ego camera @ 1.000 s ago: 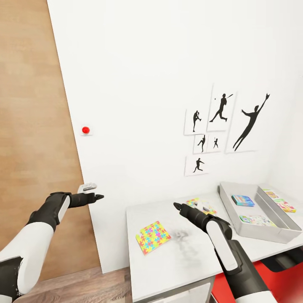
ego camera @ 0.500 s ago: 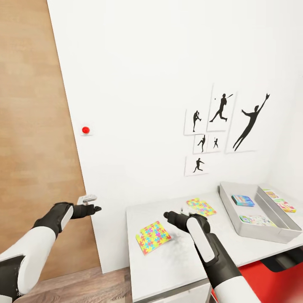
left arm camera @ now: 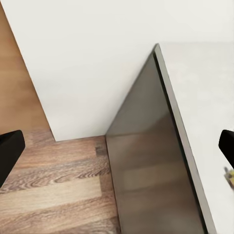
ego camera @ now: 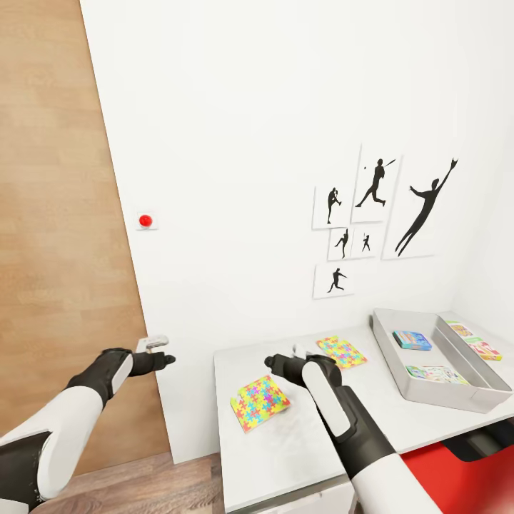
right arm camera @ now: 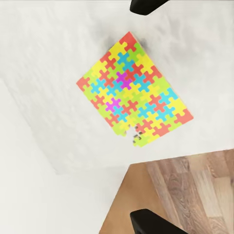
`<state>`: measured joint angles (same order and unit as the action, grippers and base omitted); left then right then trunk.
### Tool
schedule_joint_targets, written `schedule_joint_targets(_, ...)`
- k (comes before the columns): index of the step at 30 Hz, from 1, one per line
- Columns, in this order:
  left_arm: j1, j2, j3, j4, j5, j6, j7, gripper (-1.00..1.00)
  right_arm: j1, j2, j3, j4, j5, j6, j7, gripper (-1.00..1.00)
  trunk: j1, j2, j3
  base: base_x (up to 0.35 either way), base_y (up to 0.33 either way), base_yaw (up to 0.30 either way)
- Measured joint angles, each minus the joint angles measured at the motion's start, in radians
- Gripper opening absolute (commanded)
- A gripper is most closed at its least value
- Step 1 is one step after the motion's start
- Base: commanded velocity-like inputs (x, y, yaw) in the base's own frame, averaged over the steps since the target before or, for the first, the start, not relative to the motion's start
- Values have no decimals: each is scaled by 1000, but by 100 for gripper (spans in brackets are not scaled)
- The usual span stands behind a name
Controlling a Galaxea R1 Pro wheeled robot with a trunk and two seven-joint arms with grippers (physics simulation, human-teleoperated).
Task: Put all the toys in the child's room - the three board games (two on the bed and one on the table), the two jigsaw puzzles on the table, and the tennis ball on the table - inside the toy box on the table in the child's room.
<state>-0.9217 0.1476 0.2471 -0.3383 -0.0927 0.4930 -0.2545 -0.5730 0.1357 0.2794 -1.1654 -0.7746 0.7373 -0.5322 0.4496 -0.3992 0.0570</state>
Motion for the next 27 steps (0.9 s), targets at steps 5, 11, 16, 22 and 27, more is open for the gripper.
schedule_joint_targets(5, 0, -2, 1, 1, 0, 1, 1, 100, -2, 2, 33, -31, 1, 2, -2, 100, 0, 0, -2, 0, 0, 0)
schedule_joint_targets(11, 0, -5, 1, 1, 1, 3, 2, 100, -3, -4, 35, -38, 0, 3, -1, 100, 0, 0, -9, 0, 0, 0)
schedule_joint_targets(16, 0, -9, 1, 1, 0, 2, 1, 100, -2, -5, 34, -39, -2, 3, 0, 100, 0, 0, -17, 0, 0, 0)
schedule_joint_targets(22, 0, -10, 1, 1, 0, 2, 0, 100, -2, -6, 34, -39, -2, 3, 0, 100, 0, 0, -27, 0, 0, 0)
schedule_joint_targets(27, 0, -11, 0, 1, 0, 2, 0, 100, -2, -7, 33, -39, -3, 3, 0, 100, 0, 0, -35, 0, 0, 0)
